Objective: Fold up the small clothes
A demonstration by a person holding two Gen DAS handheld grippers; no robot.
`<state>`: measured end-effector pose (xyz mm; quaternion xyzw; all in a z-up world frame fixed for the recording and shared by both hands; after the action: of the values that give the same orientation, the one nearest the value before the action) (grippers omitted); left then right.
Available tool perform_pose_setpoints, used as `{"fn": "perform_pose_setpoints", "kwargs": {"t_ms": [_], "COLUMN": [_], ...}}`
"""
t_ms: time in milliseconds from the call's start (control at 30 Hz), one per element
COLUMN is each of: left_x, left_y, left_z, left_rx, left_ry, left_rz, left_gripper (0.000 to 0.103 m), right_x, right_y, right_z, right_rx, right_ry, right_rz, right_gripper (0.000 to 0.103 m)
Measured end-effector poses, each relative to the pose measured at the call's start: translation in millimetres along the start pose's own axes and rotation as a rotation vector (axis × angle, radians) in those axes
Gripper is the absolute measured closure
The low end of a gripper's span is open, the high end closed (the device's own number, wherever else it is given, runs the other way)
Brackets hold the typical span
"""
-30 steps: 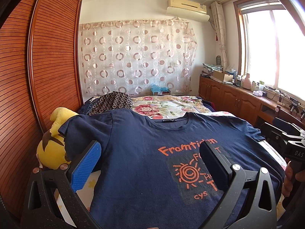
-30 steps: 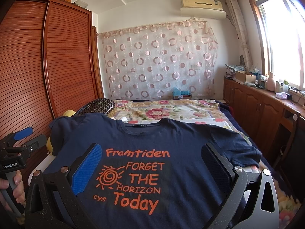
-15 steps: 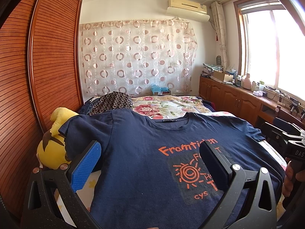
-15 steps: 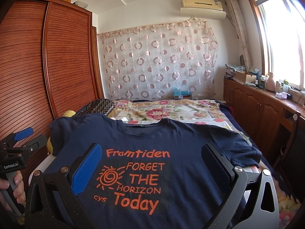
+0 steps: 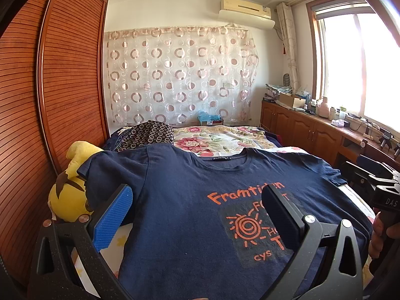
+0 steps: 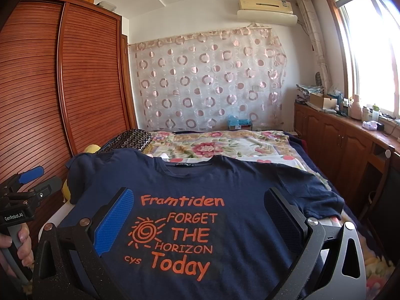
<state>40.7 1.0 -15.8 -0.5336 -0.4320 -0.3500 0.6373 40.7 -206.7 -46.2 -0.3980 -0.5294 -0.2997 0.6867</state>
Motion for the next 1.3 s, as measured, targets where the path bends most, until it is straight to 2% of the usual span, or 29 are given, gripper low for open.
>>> {"fn": "perform_pose_setpoints", "kwargs": {"t_ms": [267,433,833,1067,1300], "left_x": [-1.3,-11.4,-27.3,-30.0,-27.8], "left_y": [3.4,19.1,48.6,68.8,97.4], "left_z": [10.1,24.7,68.0,100.2,139.0], "left_rx": [0.012,0.028,0.064,0.080,0.091], "left_ry": [-0.006,-0.007,-0.004,0.006,0.014], "left_rz": [0.027,0.066,0.146,0.170,0.212], "left_gripper": [0.000,0.000,0.000,0.000,0.000], "right_x": [-5.7,-8.4,-0.4,5.3,0.7], "right_y": [7.1,18.2,42.1,64.0,93.1], "right_z": [-0.2,1.7,2.5,4.8,2.5], "right_rx": [0.022,0.049,0.095,0.151,0.185], "right_ry": [0.003,-0.011,-0.052,-0.066,-0.078], "right_rz": [0.021,0.048,0.109,0.152,0.231], "right_gripper": [0.000,0.000,0.000,0.000,0.000]}}
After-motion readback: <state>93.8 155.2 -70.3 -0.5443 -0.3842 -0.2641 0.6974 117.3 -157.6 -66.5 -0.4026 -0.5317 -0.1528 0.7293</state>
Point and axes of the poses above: each gripper's, at about its wrist camera, not at the fingertips, and y roughly the way its jaws point, z to its left, x to its top, the point moved 5 cm from there along y, roughly the way its jaws point, and after that the axes turned 11 degrees about x, right-handed, at the moved point
